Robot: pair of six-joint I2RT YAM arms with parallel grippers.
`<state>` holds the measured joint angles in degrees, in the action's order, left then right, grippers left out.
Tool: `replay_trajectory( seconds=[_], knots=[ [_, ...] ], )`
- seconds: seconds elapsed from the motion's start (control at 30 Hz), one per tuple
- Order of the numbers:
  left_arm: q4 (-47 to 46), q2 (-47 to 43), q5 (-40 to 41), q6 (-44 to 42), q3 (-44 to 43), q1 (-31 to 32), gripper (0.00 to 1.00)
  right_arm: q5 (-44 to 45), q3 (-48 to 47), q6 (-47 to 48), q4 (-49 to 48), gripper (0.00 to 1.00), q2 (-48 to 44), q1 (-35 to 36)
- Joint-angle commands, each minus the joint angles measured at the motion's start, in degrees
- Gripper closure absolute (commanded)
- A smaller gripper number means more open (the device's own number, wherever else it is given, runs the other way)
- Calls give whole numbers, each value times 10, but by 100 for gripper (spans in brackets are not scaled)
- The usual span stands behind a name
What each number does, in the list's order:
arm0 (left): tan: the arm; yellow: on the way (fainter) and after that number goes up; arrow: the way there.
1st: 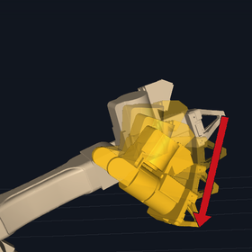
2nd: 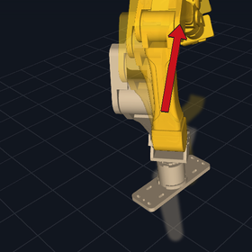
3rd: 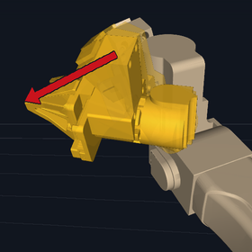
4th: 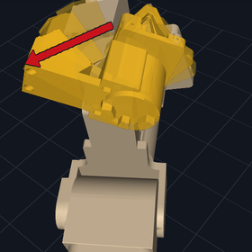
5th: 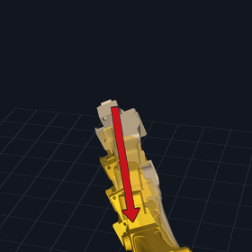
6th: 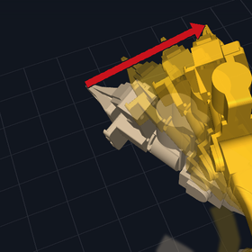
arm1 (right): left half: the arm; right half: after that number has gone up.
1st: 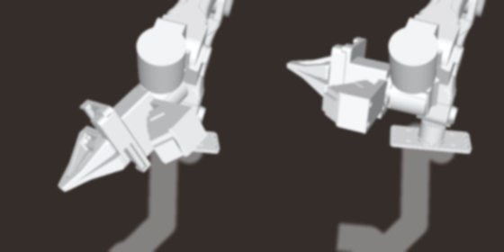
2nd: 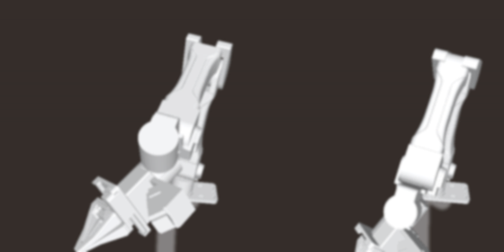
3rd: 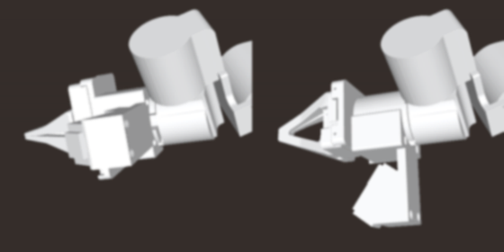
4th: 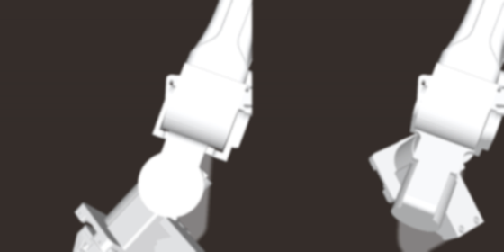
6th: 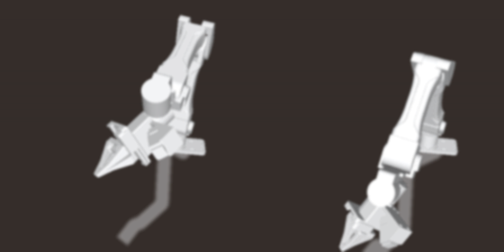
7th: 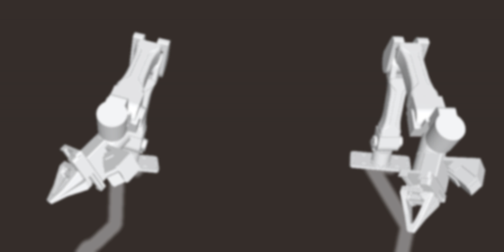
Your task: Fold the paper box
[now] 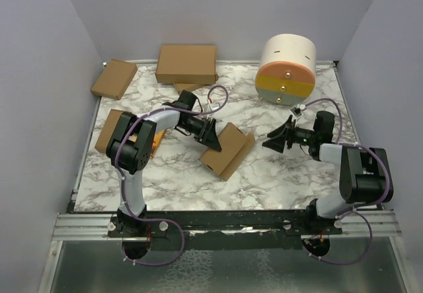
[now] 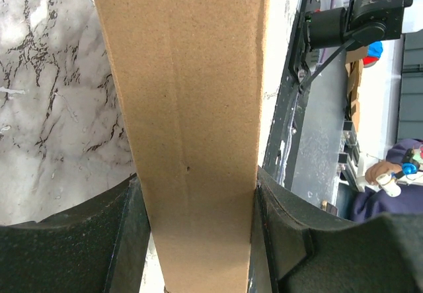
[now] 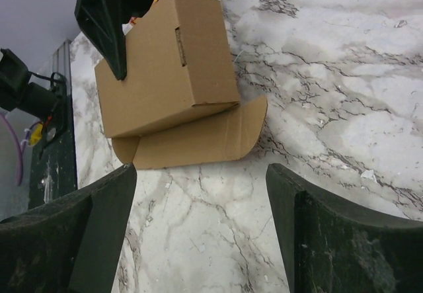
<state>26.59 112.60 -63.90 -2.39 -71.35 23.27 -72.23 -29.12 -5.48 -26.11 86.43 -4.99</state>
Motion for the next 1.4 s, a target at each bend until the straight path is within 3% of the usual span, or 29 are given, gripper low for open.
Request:
replay_trajectory(
  seconds=[0.0, 0.43, 0.6, 0.83, 1.07, 1.37],
  knots=[
    [41, 27, 14, -58, -11, 2, 62, 33, -35, -68, -24, 23, 43, 5],
    [88, 64, 7, -95, -45, 2, 62, 88, -103, -90, 57, 34, 152, 41],
    [103, 75, 0, -113, -52, 2, 62, 82, -115, -89, 62, 42, 172, 58],
    [185, 112, -27, -179, -104, 1, 62, 78, -94, -76, 84, 43, 136, 59],
    [258, 154, -59, -236, -141, 3, 62, 128, -8, -92, 20, 41, 35, 35],
    [262, 162, -62, -237, -136, 6, 62, 122, 8, -103, 5, 45, 58, 21]
  ],
)
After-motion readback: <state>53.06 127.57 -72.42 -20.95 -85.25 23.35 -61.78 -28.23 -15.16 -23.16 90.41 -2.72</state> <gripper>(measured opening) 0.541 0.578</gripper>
